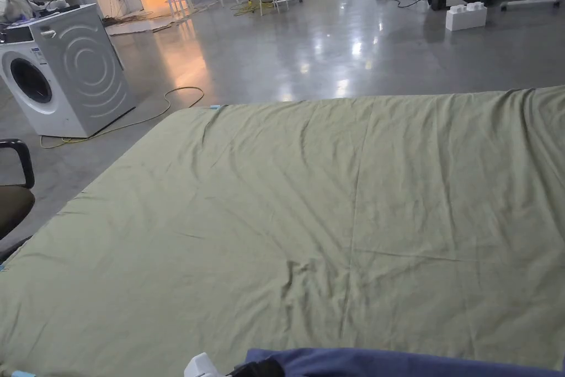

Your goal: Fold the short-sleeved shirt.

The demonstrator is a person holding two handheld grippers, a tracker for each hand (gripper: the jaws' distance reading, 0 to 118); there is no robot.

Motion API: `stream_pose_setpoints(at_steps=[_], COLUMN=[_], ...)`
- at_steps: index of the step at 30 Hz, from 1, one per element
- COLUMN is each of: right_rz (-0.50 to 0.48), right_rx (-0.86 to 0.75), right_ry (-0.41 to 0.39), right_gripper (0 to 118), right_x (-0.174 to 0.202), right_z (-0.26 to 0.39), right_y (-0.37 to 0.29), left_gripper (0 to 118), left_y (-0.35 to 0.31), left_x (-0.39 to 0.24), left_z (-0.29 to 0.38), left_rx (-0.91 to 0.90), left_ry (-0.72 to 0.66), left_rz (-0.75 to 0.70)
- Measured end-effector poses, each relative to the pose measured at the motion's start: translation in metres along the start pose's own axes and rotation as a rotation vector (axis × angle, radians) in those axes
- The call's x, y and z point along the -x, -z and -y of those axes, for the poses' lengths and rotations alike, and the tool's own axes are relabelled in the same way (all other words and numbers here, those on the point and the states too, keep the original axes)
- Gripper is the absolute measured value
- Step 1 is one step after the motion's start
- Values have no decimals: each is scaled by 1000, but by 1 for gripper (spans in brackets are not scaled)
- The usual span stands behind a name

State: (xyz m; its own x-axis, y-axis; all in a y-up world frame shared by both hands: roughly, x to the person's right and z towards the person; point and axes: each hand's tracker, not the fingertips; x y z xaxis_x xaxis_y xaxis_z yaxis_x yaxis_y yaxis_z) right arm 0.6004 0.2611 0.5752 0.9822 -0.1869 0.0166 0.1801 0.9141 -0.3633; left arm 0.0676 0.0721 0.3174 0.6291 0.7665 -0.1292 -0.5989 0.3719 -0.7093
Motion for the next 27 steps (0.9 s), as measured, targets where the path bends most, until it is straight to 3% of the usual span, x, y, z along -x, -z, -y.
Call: stream_pose_setpoints(at_steps=[3, 9, 12, 16, 19, 24, 26, 27], right_rz=[12, 19, 20, 30, 29, 77, 98, 106], right_rx=[3, -6, -7, -5, -10, -13, -8, -7], right_ry=[1, 26, 47, 71, 84, 34, 29, 30], right_gripper=[0, 0, 0, 0, 0, 0, 0, 0], right_x=[-6, -23, -30, -32, -30, -30, -36, -39], right_z=[2, 4, 9, 13, 13, 13, 16, 18], right_y=[-3, -7, -8, -9, -14, -31, -40, -45], left_gripper=[12, 12, 12, 12, 12, 13, 21, 44], left_y=[-14, -72, -92, -80, -37, 46, 76, 84], left_x=[-5, -34, -70, -131, -171, -200, -205, -208], left_z=[-5, -51, -61, -17, 42, 125, 144, 151], left_rx=[-23, -176, -204, -139, -55, 108, 125, 121], left_ry=[3, 163, 360, 487, 592, 610, 653, 669], left_rz=[17, -40, -135, -6, 6, -28, -172, -217])
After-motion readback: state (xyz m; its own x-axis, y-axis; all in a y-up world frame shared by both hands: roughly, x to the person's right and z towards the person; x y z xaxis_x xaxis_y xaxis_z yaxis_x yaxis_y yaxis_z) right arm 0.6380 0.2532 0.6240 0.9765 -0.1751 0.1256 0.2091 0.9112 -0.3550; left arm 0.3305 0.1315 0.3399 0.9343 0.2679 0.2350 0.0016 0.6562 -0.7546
